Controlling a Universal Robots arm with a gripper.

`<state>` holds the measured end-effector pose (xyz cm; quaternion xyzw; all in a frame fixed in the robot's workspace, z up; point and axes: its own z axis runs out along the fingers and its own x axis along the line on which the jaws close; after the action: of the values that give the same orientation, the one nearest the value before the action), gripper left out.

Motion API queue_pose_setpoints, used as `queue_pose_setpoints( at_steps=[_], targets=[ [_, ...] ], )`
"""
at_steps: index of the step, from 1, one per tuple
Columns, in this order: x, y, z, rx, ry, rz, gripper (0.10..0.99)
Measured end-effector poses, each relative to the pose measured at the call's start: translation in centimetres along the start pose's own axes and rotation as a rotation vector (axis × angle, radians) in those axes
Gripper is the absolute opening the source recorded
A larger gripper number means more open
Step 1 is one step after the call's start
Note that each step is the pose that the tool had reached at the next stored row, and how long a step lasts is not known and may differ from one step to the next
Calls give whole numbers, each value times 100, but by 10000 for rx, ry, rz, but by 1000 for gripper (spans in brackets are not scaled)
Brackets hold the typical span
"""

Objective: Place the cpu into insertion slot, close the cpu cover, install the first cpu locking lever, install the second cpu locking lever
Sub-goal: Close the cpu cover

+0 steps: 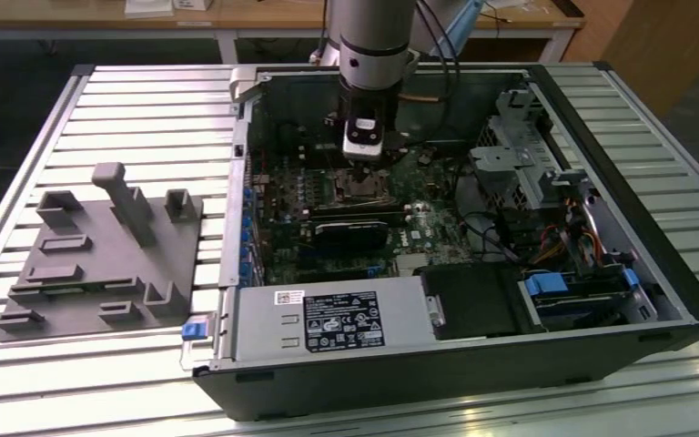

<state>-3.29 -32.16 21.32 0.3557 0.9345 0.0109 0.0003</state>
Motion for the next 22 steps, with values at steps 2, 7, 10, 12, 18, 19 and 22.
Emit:
queue_pose_setpoints(
  at_steps=[2,7,10,12,18,19,22],
  targets=[
    [0,0,1,2,8,-360,106],
    [0,0,4,9,26,-1270,106],
    [0,0,6,13,37,-1809,106],
    [0,0,6,16,45,-2185,106],
    [0,0,8,23,68,-3282,106],
    [0,0,8,24,72,-3460,106],
    [0,0,10,28,83,-4000,106]
  ],
)
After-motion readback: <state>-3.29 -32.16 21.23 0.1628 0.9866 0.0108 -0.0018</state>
